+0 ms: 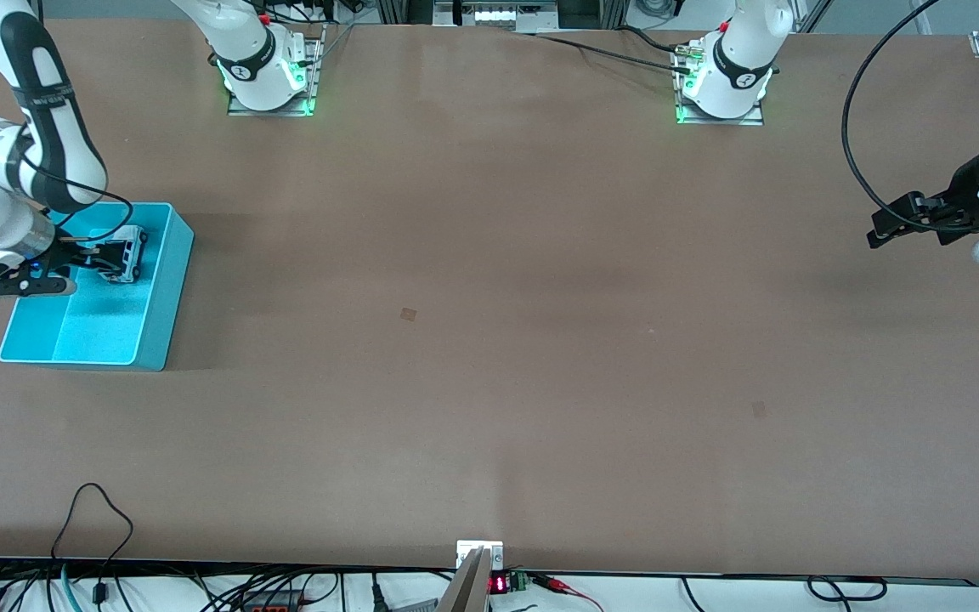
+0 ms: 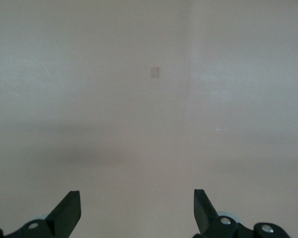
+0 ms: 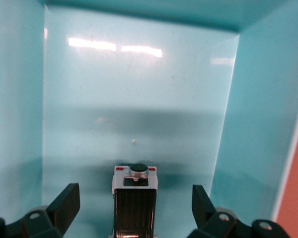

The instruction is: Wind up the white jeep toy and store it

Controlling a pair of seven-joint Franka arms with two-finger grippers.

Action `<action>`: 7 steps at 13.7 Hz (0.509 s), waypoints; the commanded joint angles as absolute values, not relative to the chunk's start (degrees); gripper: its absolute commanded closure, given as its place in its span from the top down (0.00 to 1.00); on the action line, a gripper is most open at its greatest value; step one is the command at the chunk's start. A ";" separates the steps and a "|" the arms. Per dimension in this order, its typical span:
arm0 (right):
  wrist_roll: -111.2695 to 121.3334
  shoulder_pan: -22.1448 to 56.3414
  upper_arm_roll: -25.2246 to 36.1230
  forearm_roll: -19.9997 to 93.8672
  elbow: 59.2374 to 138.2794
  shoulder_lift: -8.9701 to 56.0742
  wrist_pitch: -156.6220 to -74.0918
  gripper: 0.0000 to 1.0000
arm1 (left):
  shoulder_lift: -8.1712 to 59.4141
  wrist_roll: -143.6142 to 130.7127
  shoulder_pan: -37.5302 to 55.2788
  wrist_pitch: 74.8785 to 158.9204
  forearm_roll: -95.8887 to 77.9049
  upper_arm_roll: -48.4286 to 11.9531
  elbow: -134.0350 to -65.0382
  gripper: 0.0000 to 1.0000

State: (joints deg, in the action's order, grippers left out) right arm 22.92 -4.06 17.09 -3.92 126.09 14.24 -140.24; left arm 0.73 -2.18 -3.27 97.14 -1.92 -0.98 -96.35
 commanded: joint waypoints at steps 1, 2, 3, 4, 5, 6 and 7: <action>22.15 -4.13 16.00 -4.83 122.45 11.35 -134.06 1.00 | 0.26 -1.58 -3.78 96.50 -3.34 -1.23 -96.06 1.00; 22.06 -4.13 15.47 -4.83 119.82 10.73 -130.29 1.00 | 0.26 -1.58 -3.78 96.50 -3.25 -1.23 -96.06 1.00; 22.06 -4.13 14.86 -4.83 117.10 10.37 -126.77 1.00 | 0.26 -1.58 -3.78 96.50 -3.25 -1.23 -96.06 1.00; 22.06 -4.13 13.98 -4.75 113.76 10.20 -122.74 1.00 | 0.26 -1.58 -3.78 96.50 -3.25 -1.23 -96.06 1.00; 22.15 -4.13 13.63 -4.66 110.95 10.02 -119.48 1.00 | 0.26 -1.58 -3.87 96.50 -3.25 -1.06 -96.06 1.00; 22.06 -4.13 12.32 -4.66 108.05 10.02 -115.62 1.00 | 0.26 -1.58 -3.87 96.50 -3.25 -0.97 -96.06 1.00; 21.54 -4.30 11.00 -4.48 105.49 10.02 -111.84 1.00 | 0.26 -1.58 -3.87 96.50 -3.25 -0.88 -96.06 1.00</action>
